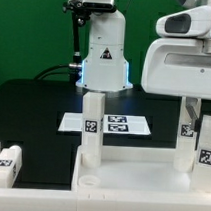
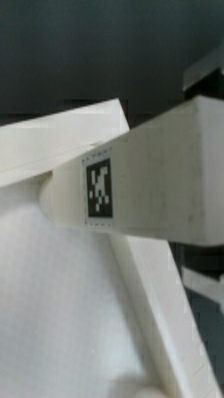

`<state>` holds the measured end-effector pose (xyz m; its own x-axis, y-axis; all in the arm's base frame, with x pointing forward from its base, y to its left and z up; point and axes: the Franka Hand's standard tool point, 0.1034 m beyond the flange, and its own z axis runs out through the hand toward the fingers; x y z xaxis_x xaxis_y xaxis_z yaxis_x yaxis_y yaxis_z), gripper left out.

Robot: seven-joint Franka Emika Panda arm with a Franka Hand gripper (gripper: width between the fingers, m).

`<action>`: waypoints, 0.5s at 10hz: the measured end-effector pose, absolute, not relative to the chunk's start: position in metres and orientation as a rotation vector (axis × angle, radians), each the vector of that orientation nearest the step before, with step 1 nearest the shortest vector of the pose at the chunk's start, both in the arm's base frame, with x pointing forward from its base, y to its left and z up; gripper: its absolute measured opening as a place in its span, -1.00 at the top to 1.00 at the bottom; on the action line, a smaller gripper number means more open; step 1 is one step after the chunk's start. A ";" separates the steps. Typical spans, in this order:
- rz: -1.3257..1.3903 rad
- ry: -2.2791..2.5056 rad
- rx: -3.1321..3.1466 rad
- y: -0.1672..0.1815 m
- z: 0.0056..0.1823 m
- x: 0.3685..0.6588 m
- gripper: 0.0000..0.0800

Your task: Assemble desk

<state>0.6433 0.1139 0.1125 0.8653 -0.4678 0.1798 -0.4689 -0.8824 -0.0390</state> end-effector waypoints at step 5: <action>0.315 -1.538 2.794 0.105 0.113 0.637 0.29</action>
Offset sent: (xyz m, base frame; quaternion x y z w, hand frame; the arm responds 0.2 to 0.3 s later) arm 0.0000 0.0000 0.0000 0.0000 0.0000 0.1938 0.9810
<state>0.6372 0.1050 0.1131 0.5206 -0.8422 0.1404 -0.8297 -0.5378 -0.1497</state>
